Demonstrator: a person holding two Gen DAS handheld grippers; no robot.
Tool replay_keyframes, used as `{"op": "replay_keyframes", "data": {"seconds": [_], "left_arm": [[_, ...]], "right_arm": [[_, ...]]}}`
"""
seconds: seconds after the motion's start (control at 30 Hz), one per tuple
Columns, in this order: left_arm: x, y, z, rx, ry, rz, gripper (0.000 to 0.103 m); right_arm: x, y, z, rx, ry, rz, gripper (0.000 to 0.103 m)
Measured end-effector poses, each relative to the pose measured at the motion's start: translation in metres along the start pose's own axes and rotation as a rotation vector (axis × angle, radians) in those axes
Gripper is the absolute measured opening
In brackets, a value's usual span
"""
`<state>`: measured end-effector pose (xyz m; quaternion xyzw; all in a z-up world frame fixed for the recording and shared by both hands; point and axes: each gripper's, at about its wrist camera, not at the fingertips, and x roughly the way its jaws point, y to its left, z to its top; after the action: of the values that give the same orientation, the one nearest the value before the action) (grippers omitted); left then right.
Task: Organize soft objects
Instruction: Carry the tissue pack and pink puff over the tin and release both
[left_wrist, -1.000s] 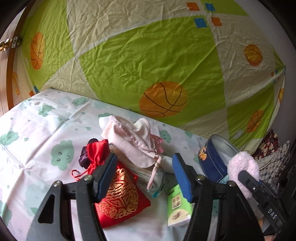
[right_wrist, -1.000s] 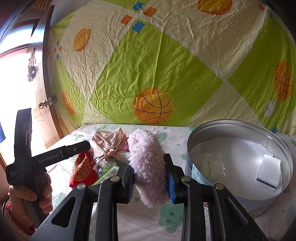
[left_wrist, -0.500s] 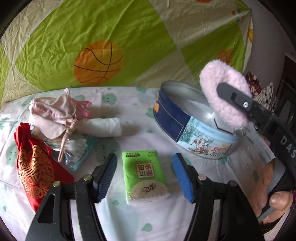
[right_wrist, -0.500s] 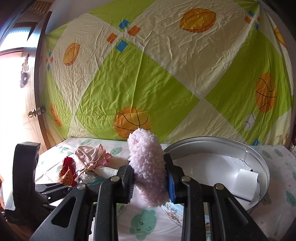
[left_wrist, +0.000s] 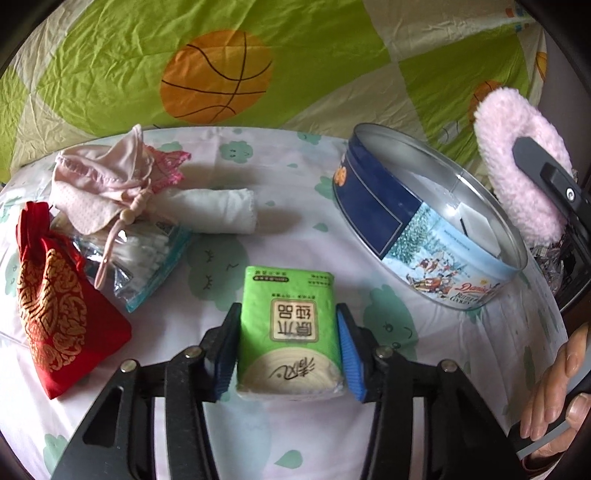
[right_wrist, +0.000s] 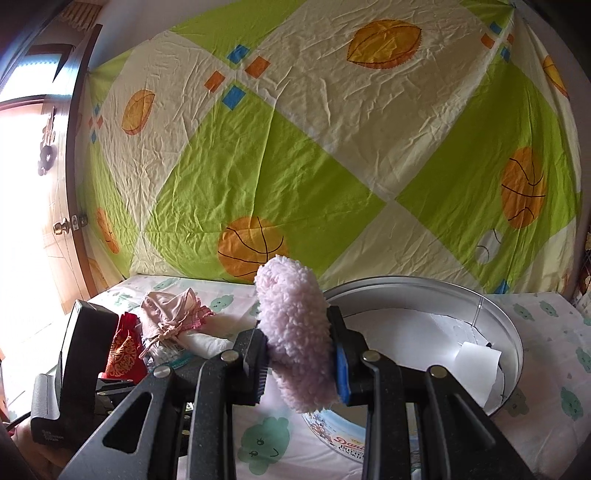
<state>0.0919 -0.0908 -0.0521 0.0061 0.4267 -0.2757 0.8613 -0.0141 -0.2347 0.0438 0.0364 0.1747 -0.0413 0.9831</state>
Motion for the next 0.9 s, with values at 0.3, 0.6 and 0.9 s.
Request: {"op": "replay_keyframes", "data": {"seconds": [0.3, 0.6, 0.9], "left_arm": [[-0.049, 0.003, 0.003, -0.072, -0.310, 0.015, 0.048], [-0.059, -0.028, 0.021, -0.044, -0.393, 0.004, 0.048], [-0.058, -0.072, 0.041, 0.001, -0.424, -0.053, 0.048]], "right_arm": [[-0.010, -0.025, 0.004, 0.029, -0.038, -0.011, 0.031], [-0.019, -0.056, 0.011, 0.066, -0.076, -0.053, 0.031], [-0.024, -0.088, 0.014, 0.065, -0.104, -0.132, 0.031]]}}
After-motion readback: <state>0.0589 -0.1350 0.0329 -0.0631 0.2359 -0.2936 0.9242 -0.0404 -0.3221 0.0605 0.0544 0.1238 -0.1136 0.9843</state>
